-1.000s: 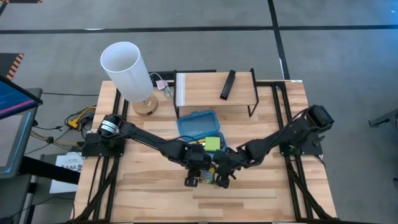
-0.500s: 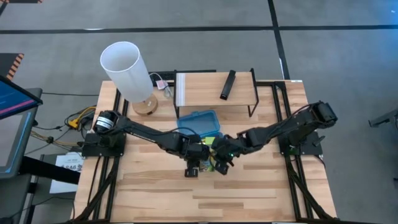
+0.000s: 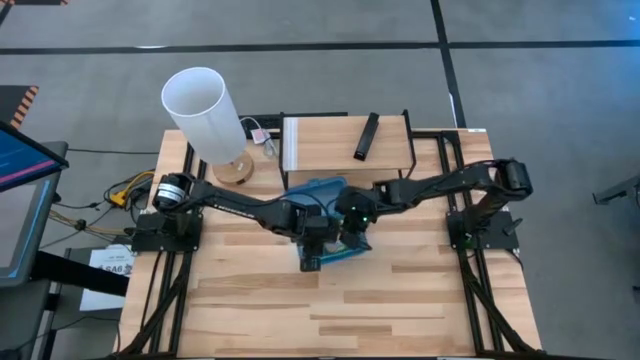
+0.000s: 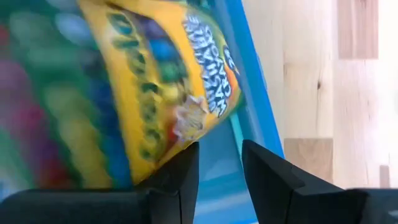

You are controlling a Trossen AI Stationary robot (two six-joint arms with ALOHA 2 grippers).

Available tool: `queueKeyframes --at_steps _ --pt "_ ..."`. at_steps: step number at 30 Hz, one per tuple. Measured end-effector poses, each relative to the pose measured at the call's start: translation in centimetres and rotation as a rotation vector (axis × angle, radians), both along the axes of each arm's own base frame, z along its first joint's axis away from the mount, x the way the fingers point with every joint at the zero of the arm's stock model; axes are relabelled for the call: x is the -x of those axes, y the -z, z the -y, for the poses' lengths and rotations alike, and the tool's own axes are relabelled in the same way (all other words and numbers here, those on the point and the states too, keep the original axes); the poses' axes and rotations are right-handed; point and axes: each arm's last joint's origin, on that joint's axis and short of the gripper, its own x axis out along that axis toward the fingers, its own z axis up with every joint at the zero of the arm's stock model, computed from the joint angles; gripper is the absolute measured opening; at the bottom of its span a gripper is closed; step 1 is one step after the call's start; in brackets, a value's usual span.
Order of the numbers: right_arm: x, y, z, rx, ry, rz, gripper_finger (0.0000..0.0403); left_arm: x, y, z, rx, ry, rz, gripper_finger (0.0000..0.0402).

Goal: Pack school essentials
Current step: Put the crayon box into the blue supply box, then close the blue supply box

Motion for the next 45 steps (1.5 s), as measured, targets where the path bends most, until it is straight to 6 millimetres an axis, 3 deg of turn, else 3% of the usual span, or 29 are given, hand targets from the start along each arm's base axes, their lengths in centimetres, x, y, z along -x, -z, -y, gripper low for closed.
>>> queueKeyframes --at_steps 9,23,32,40,42,45 --pt "-0.6 2.8 0.8 -0.046 -0.073 -0.106 0.0005 0.0 0.3 -1.5 0.009 -0.051 -0.031 0.0112" --pt "0.6 1.8 2.7 0.009 -0.058 -0.137 0.0005 0.6 0.1 -1.6 0.066 -0.096 -0.081 0.0112" --pt "0.3 0.3 4.7 0.096 -0.042 0.000 0.0005 2.3 -5.2 -1.2 -0.005 -0.132 0.119 0.0112" --pt "-0.7 -0.6 4.6 0.128 -0.099 0.137 0.0005 4.9 -10.6 -1.3 -0.054 -0.163 0.368 0.0112" --pt "-0.7 -0.6 4.7 0.128 -0.099 0.149 0.0005 5.8 -11.2 -1.4 -0.032 -0.166 0.485 0.0112" --pt "-0.7 -0.7 4.8 0.127 -0.094 0.153 0.0005 7.7 -10.4 -1.7 0.013 -0.184 0.625 0.0109"
